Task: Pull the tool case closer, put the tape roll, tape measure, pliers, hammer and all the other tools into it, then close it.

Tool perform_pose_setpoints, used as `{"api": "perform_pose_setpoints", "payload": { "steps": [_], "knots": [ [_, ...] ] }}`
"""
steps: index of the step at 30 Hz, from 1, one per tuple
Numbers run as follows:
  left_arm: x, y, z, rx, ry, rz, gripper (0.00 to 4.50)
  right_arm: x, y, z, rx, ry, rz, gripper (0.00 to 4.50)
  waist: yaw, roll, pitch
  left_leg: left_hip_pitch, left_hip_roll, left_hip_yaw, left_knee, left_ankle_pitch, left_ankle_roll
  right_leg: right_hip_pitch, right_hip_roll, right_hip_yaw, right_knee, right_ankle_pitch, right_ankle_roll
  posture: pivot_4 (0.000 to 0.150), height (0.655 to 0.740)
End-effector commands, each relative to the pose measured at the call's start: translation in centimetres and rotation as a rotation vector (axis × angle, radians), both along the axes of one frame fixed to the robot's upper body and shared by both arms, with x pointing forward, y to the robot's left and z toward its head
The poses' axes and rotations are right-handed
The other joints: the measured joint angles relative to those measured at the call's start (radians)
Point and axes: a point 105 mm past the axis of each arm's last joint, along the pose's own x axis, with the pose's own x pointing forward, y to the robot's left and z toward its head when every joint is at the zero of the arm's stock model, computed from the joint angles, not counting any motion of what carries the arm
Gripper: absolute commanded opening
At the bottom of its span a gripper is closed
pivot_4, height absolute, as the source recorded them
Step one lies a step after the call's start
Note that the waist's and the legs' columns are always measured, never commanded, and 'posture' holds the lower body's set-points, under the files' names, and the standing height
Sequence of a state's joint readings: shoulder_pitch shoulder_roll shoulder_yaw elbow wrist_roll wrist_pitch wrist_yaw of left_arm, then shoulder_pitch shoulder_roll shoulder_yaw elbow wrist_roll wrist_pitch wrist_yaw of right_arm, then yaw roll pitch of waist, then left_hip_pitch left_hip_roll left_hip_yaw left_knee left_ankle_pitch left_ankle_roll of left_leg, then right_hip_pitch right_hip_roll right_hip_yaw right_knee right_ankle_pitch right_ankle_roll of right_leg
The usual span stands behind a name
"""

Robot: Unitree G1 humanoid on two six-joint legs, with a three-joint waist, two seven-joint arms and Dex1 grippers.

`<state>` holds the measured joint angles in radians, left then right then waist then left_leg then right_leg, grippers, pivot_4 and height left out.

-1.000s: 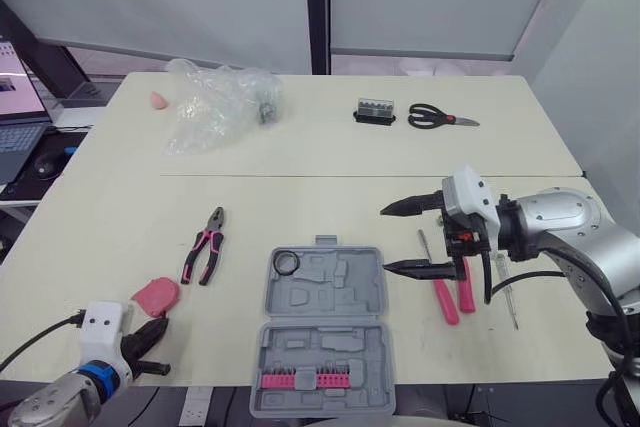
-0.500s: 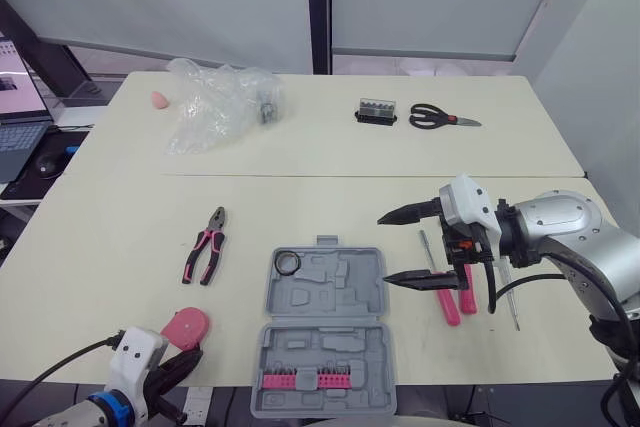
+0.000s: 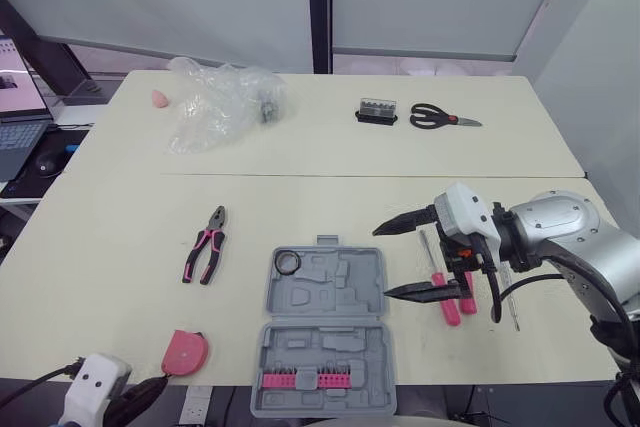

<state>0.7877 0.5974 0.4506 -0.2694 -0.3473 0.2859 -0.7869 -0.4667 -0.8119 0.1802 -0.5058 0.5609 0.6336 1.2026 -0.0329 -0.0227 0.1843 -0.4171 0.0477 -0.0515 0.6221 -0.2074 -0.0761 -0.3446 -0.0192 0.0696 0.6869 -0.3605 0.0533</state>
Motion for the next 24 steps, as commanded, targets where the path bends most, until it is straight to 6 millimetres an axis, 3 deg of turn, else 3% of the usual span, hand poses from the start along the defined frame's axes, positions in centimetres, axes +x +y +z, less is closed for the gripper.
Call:
{"api": "perform_pose_setpoints", "payload": {
  "steps": [1,9,22,24],
  "knots": [
    [0.5,-0.6,0.6,-0.006,-0.033,0.000,0.03,-0.5,0.5,1.0,0.010,-0.054,0.048,4.50,0.000,0.000,0.000,0.000,0.000,0.000,0.000,0.000,0.000,0.000,0.000,0.000,0.000,0.000,0.000,0.150,0.7400],
    [1.1,-1.7,0.4,-0.035,-0.044,-0.007,0.03,-0.4,0.5,0.9,0.010,-0.057,0.041,4.50,0.000,0.000,0.000,0.000,0.000,0.000,0.000,0.000,0.000,0.002,0.000,0.000,0.000,0.000,0.000,0.150,0.7400],
    [1.0,-1.3,1.3,-0.017,-0.059,-0.050,0.03,-0.4,0.6,0.8,0.015,-0.059,0.036,4.50,0.000,0.000,0.000,0.000,0.000,0.000,0.000,0.000,0.000,0.002,0.000,0.000,0.000,0.000,0.000,0.150,0.7400],
    [0.8,-1.2,1.5,-0.018,-0.060,-0.054,0.42,-0.4,0.6,0.7,0.014,-0.061,0.039,4.50,0.000,-0.001,0.000,0.000,0.000,0.000,0.000,0.000,0.000,0.002,0.000,0.000,0.000,0.000,0.000,0.150,0.7400]
  ]
}}
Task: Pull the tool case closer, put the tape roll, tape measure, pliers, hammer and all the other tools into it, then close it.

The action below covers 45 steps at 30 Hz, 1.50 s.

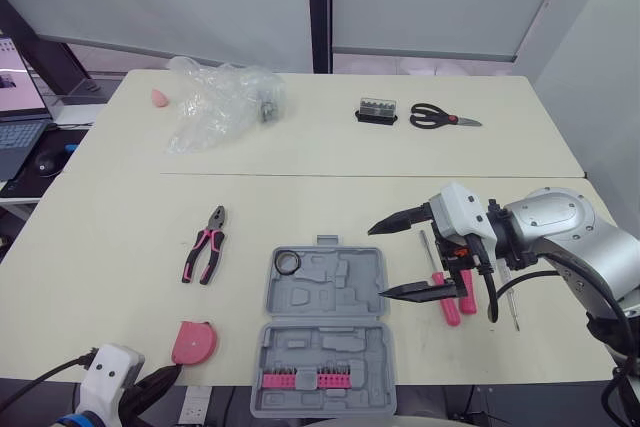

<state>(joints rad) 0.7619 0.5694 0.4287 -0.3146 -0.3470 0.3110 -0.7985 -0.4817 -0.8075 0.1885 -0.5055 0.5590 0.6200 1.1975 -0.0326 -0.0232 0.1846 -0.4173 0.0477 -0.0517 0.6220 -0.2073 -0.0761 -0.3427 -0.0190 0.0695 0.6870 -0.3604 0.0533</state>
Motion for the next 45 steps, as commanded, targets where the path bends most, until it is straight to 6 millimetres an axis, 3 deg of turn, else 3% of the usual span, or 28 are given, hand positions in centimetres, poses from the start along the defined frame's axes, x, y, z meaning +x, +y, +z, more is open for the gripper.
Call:
{"api": "perform_pose_setpoints", "payload": {
  "steps": [1,8,14,19,28,35,45],
  "knots": [
    [-0.2,0.3,1.4,0.025,-0.034,-0.027,0.60,-0.5,0.3,0.4,0.008,-0.041,0.033,4.50,0.000,0.000,0.000,0.000,0.000,0.000,0.000,0.000,0.000,0.000,0.000,0.000,0.000,0.000,0.000,0.150,0.7400],
    [-1.6,0.7,2.6,0.034,-0.027,-0.076,2.67,-1.7,0.5,-0.3,-0.021,-0.085,0.133,4.50,0.000,-0.001,0.000,0.000,0.000,0.000,0.000,0.000,0.000,0.000,0.000,0.000,-0.001,0.000,0.000,0.150,0.7400],
    [-2.7,1.8,5.6,0.073,-0.031,-0.184,4.47,-2.1,1.0,-0.2,-0.014,-0.095,0.164,4.50,0.000,-0.002,0.000,0.000,0.001,0.000,0.000,0.000,0.000,-0.005,0.000,0.000,-0.001,0.000,-0.001,0.150,0.7400],
    [-0.8,3.2,7.9,0.158,-0.067,-0.406,4.49,-2.6,1.8,0.3,0.001,-0.093,0.173,4.50,0.004,-0.002,0.001,0.000,0.000,0.000,-0.001,0.000,0.000,-0.006,0.000,-0.001,-0.001,0.000,-0.001,0.150,0.7400],
    [2.7,4.3,6.1,0.255,-0.050,-0.833,4.49,-3.1,2.2,-0.1,-0.013,-0.070,0.151,4.50,-0.003,-0.003,0.000,0.000,0.000,0.002,-0.005,0.000,0.000,-0.006,0.000,0.000,-0.003,0.001,-0.001,0.150,0.7400],
    [4.9,3.0,4.9,0.238,-0.089,-0.936,4.49,-3.1,2.2,-0.2,-0.009,-0.056,0.121,4.50,-0.001,-0.003,0.000,-0.001,0.001,0.002,-0.009,0.000,0.000,-0.007,0.001,-0.001,0.001,0.001,-0.002,0.150,0.7400],
    [6.4,1.3,3.5,0.237,-0.099,-1.010,4.49,-2.9,2.2,-0.1,-0.013,-0.047,0.116,4.50,-0.002,-0.003,0.000,0.000,0.001,0.002,-0.008,0.001,0.000,-0.008,0.001,-0.001,0.006,0.001,-0.002,0.150,0.7400]
  ]
}}
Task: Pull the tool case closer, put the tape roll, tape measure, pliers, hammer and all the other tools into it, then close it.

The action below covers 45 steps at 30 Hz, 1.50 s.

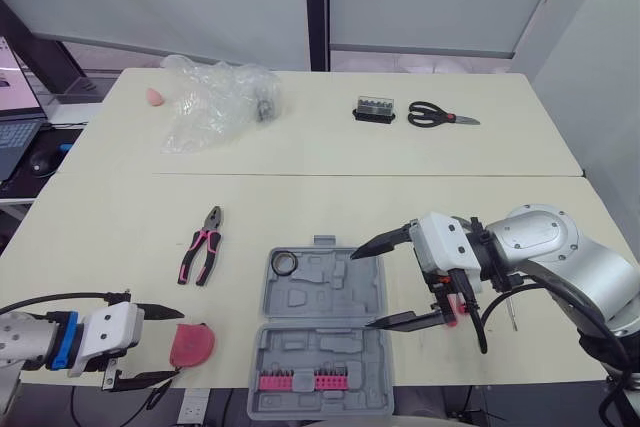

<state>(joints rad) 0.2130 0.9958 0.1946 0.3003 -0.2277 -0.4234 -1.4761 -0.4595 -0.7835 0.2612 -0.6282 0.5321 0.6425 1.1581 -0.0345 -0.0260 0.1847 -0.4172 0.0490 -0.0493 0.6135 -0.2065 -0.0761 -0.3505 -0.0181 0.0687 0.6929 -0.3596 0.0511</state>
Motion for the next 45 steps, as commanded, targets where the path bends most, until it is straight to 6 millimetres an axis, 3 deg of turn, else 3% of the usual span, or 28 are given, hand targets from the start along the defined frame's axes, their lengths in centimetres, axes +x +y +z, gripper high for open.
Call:
{"api": "perform_pose_setpoints", "payload": {
  "steps": [1,32,38,43,45],
  "knots": [
    [0.3,-0.3,-0.5,0.009,-0.008,-0.022,4.49,-0.7,0.3,0.8,0.011,-0.025,0.038,4.50,0.000,0.000,0.000,0.000,0.000,0.000,0.000,0.000,0.000,0.000,0.000,0.000,0.000,0.000,0.000,0.150,0.7400],
    [-0.2,-0.2,-3.8,0.074,0.064,0.004,4.49,-1.0,-0.4,0.5,-0.009,-0.022,0.024,4.50,0.001,0.000,0.000,0.001,0.000,0.000,0.002,0.000,0.000,0.000,0.000,0.000,0.004,0.000,0.000,0.150,0.7400],
    [-0.4,0.1,-3.9,0.076,0.052,0.018,3.12,-0.9,-0.5,0.5,-0.007,-0.028,0.020,4.50,0.000,0.000,0.000,0.001,0.000,0.000,0.002,0.000,0.000,0.000,0.000,0.000,0.004,0.000,0.000,0.150,0.7400],
    [-0.4,0.4,-2.7,0.070,0.022,0.028,3.12,-0.8,-0.4,0.5,-0.001,-0.034,0.014,4.50,-0.001,0.000,0.000,0.001,0.000,0.000,0.002,0.000,0.000,0.000,0.000,0.000,0.004,0.000,0.000,0.150,0.7400],
    [0.1,0.2,-1.4,0.051,-0.015,0.038,3.12,-0.7,-0.5,0.5,0.004,-0.030,-0.003,4.50,-0.003,0.000,0.000,0.001,0.000,0.000,0.002,0.000,0.000,0.000,0.000,0.000,0.004,0.000,0.000,0.150,0.7400]
  ]
}}
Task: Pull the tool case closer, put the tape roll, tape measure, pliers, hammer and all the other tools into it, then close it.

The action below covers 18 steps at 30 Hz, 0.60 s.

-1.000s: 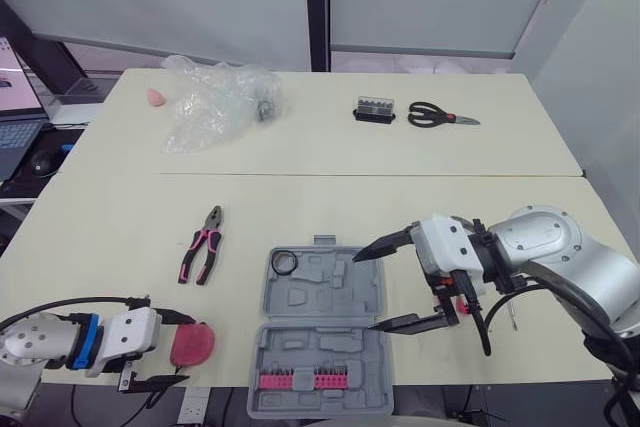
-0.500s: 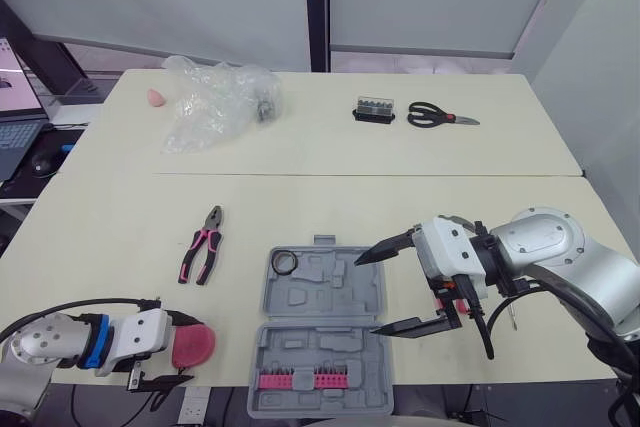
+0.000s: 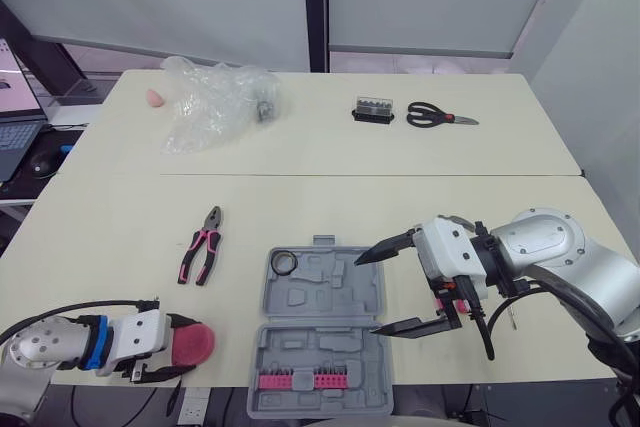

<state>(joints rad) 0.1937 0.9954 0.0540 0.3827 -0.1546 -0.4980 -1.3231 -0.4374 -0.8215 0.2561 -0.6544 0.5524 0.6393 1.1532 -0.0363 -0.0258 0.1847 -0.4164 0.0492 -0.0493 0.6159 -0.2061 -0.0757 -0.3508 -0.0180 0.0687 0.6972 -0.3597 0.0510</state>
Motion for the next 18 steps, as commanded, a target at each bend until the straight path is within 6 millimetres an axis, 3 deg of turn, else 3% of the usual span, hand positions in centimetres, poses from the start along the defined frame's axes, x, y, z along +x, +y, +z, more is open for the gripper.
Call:
{"api": "perform_pose_setpoints", "payload": {
  "steps": [1,4,8,14,18],
  "knots": [
    [0.6,0.2,2.3,-0.017,-0.048,0.027,3.12,-0.1,-0.2,0.7,0.025,-0.032,-0.015,4.50,-0.001,0.000,0.000,0.000,0.000,0.000,0.000,0.000,0.000,0.000,0.000,0.000,0.000,0.000,0.000,0.150,0.7400],
    [1.6,-1.5,4.8,-0.054,-0.104,-0.007,3.12,0.1,-0.6,0.5,0.035,0.003,-0.072,4.50,0.007,0.000,0.000,-0.001,0.000,-0.001,0.000,0.000,0.000,0.000,0.000,-0.001,0.000,0.000,0.000,0.150,0.7400],
    [2.8,-5.3,7.8,-0.093,-0.157,-0.096,3.12,0.2,-1.4,-0.3,0.058,0.133,-0.191,4.50,0.011,-0.001,0.000,-0.001,-0.001,-0.002,0.004,0.000,0.000,0.003,0.000,-0.002,0.000,0.000,0.000,0.150,0.7400],
    [4.0,-11.1,9.2,-0.118,-0.186,-0.213,3.12,1.0,-1.0,-2.5,0.104,0.492,-0.439,4.50,-0.001,0.000,0.000,-0.001,0.000,-0.002,0.004,0.000,0.000,0.003,0.002,-0.001,0.000,0.000,0.000,0.150,0.7400],
    [4.4,-13.3,9.4,-0.155,-0.189,-0.242,3.12,0.9,0.6,-4.7,0.098,0.742,-0.525,4.50,-0.010,0.000,0.000,-0.001,0.001,-0.003,0.004,0.000,0.000,0.003,0.004,0.001,0.001,0.000,0.000,0.150,0.7400]
  ]
}}
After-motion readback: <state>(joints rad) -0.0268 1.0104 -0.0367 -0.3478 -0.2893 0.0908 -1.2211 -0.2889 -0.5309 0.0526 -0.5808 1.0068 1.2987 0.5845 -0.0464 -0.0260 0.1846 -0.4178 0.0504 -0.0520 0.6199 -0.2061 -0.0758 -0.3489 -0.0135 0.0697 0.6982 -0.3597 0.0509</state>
